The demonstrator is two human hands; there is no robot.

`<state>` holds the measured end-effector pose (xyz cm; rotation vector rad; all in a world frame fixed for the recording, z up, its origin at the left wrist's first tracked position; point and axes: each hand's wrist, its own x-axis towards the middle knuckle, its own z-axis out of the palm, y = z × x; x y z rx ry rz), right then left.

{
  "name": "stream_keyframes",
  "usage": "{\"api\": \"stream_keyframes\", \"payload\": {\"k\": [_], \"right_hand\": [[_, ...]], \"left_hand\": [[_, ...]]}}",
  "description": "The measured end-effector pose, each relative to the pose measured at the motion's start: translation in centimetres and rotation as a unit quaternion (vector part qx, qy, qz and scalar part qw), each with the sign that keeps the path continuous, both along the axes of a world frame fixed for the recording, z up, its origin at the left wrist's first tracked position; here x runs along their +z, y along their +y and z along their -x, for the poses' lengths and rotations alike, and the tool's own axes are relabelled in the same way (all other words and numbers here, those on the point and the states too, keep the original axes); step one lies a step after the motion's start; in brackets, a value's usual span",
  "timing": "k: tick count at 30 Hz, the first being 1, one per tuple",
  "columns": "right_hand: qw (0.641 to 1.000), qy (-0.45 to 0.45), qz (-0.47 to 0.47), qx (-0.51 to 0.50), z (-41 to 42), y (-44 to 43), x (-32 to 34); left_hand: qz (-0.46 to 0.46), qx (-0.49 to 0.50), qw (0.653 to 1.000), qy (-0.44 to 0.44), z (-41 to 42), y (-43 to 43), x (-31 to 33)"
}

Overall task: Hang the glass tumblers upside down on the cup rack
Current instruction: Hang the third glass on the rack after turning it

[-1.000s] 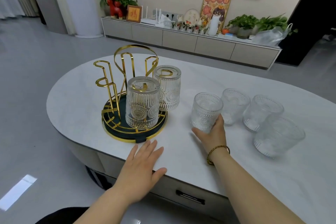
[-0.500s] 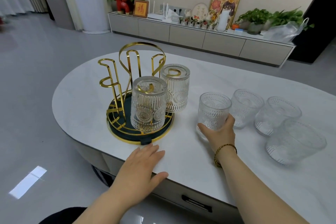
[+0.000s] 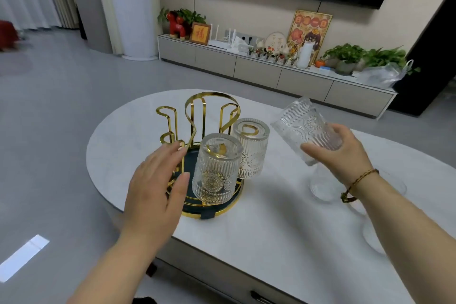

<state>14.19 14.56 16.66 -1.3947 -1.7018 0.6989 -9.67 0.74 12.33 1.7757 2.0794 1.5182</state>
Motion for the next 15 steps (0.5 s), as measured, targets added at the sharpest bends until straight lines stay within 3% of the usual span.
{"api": "stream_keyframes", "payload": {"k": [6,15], "right_hand": [[0.995,-0.095,-0.008,0.029,3.1,2.5,5.2],[0.977,-0.198,-0.034,0.073,8.9,6.3,8.3]], "left_hand": [[0.096,0.008,0.993,0.074,1.0,3.8,0.2],[0.069,0.025,0.979,0.188,2.7,4.1,0.2]]}}
